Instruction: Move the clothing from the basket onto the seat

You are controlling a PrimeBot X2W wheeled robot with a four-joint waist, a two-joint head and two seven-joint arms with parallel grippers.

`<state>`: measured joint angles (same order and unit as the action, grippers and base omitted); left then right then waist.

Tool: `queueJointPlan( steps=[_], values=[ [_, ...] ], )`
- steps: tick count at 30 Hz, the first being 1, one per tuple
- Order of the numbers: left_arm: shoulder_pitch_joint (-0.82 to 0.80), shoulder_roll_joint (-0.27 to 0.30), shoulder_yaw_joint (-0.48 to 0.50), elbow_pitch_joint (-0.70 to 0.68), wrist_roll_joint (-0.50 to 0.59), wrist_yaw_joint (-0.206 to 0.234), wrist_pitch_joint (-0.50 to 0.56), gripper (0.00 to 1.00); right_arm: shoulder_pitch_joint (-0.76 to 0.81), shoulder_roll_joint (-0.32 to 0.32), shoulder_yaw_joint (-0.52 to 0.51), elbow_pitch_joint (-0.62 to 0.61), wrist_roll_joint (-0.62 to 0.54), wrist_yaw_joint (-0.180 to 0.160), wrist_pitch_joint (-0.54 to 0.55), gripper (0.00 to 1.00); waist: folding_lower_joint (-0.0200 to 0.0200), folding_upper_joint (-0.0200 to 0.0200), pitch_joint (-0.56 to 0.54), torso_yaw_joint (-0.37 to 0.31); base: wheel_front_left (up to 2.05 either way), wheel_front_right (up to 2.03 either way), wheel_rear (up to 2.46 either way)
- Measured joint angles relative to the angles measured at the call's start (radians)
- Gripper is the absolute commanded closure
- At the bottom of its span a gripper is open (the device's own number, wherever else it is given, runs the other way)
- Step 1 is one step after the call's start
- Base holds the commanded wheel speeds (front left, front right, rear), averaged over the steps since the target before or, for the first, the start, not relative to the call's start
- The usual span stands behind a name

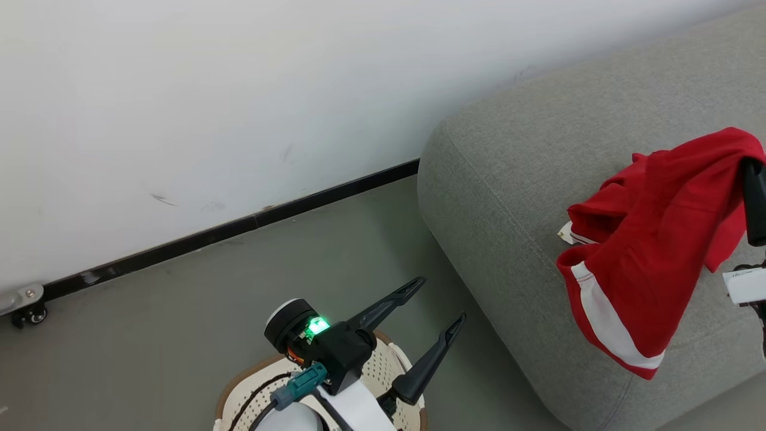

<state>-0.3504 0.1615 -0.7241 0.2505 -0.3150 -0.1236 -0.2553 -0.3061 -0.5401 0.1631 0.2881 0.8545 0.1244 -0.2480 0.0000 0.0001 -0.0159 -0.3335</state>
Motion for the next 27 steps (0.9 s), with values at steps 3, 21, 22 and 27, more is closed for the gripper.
queueJointPlan(
  steps=[3, 21, 22, 27],
  values=[
    [0.0, 0.003, -0.003, -0.001, 0.0, 0.0, 0.0, 0.0, 0.0, 0.002, 0.003, -0.001, -0.003, 0.0, 0.0, 1.0, 0.0, 0.0, 0.006, -0.011, 0.0, 0.0, 0.0],
    [0.002, 0.052, -0.028, -0.002, 0.034, -0.001, 0.0, 0.0, -0.283, -0.014, -0.057, 0.138, -0.077, 0.0, 0.101, 1.0, 0.0, 0.0, 0.09, 0.0, 0.0, 0.0, 0.0],
    [0.002, 0.053, -0.027, -0.002, 0.037, -0.001, 0.0, 0.0, -0.313, -0.021, -0.066, 0.15, -0.088, 0.0, 0.106, 1.0, 0.0, -0.0001, 0.096, 0.003, 0.0, 0.0, 0.0],
    [-0.006, 0.063, -0.017, -0.003, 0.045, 0.0, 0.0, 0.0, -0.444, -0.058, -0.086, 0.212, -0.156, 0.0, 0.153, 1.0, 0.0, -0.0001, 0.128, 0.021, 0.0, 0.0, 0.0]
  ],
)
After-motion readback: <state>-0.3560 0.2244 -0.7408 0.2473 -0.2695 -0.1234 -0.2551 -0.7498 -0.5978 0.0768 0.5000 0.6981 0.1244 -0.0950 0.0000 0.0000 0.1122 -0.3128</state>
